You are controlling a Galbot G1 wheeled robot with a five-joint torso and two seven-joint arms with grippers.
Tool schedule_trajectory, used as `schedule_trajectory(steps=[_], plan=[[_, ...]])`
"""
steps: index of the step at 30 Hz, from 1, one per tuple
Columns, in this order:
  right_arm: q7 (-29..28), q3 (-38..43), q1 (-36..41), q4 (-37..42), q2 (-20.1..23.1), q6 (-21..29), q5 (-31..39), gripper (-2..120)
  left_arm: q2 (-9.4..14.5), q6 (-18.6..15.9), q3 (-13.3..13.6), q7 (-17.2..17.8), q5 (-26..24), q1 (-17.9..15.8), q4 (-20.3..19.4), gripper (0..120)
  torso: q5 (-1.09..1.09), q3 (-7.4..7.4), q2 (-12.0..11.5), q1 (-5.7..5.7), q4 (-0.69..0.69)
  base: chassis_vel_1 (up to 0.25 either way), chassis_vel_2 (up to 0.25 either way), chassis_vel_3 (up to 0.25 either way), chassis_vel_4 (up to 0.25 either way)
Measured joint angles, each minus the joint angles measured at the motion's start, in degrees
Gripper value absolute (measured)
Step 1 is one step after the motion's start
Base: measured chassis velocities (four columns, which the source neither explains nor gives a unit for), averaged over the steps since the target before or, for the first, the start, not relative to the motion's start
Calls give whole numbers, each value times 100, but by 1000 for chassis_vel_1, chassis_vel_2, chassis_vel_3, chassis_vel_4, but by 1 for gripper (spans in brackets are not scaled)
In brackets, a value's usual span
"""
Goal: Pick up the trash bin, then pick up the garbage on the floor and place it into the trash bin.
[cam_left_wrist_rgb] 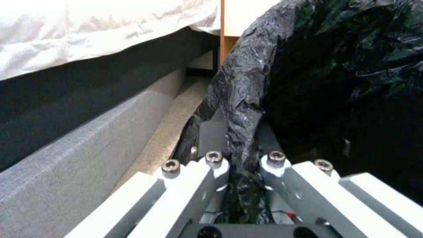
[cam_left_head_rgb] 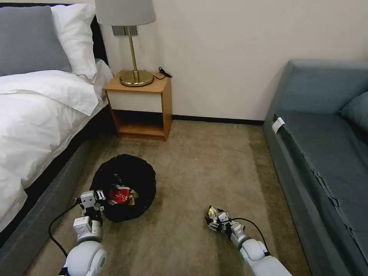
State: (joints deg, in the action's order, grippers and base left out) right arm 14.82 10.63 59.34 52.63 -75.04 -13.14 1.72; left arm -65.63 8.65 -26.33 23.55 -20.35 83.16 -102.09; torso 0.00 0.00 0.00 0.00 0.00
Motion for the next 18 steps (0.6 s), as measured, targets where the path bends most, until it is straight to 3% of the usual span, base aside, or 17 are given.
schedule_trajectory(steps=[2,9,18], plan=[[0,1,0,0,1,-4,1,61,-2,0,0,0,0,0,0,2,0,0,0,0,0,0,0,0,0],[21,0,19,-37,-20,-43,-5,29,-10,12,-13,0,3,3,4,2,0,0,0,0,0,0,0,0,0],[35,2,30,-74,-41,-82,-14,0,-16,19,-14,-2,0,-5,25,2,0,0,0,0,0,0,0,0,0]])
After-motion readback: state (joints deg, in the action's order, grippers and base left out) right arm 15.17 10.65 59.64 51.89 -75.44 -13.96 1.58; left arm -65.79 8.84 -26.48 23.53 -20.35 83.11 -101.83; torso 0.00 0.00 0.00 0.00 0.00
